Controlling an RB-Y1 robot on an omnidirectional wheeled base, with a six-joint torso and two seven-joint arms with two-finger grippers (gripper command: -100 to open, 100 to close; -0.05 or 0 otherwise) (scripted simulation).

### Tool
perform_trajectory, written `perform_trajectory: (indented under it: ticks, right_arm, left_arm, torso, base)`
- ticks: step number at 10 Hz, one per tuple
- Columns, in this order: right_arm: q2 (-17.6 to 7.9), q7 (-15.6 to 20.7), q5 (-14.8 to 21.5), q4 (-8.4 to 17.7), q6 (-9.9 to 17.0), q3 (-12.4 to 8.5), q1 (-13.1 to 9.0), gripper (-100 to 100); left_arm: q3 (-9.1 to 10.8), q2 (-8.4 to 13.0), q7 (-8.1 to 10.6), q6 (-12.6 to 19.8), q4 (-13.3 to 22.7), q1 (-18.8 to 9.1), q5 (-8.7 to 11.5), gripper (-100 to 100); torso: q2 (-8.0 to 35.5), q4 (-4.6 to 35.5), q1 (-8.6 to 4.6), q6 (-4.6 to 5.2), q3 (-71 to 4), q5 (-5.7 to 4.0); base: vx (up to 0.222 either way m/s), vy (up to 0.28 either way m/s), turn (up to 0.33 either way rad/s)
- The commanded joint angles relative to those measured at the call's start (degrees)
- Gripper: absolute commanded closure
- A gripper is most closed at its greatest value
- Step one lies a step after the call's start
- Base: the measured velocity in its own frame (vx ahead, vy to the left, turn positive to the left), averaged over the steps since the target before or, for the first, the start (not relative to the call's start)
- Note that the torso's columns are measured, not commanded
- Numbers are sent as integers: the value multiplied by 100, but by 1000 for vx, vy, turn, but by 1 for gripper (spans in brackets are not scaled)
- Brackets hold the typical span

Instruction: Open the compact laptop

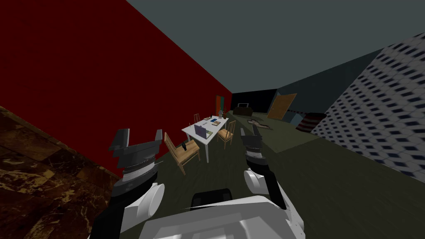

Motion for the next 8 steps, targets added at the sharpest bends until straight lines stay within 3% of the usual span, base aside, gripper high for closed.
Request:
perform_trajectory:
  ticks: [1,8]
  right_arm:
    - [0,0,0,0,0,0,0,0]
    - [0,0,0,-2,-1,0,0,0]
  left_arm:
    - [0,0,0,0,0,0,0,0]
    - [0,0,0,0,-1,0,0,0]
  torso:
    - [232,235,0,0,-467,0]
    - [3116,3114,0,0,-6227,0]
  base:
    - [0,0,0]
    - [0,0,0]
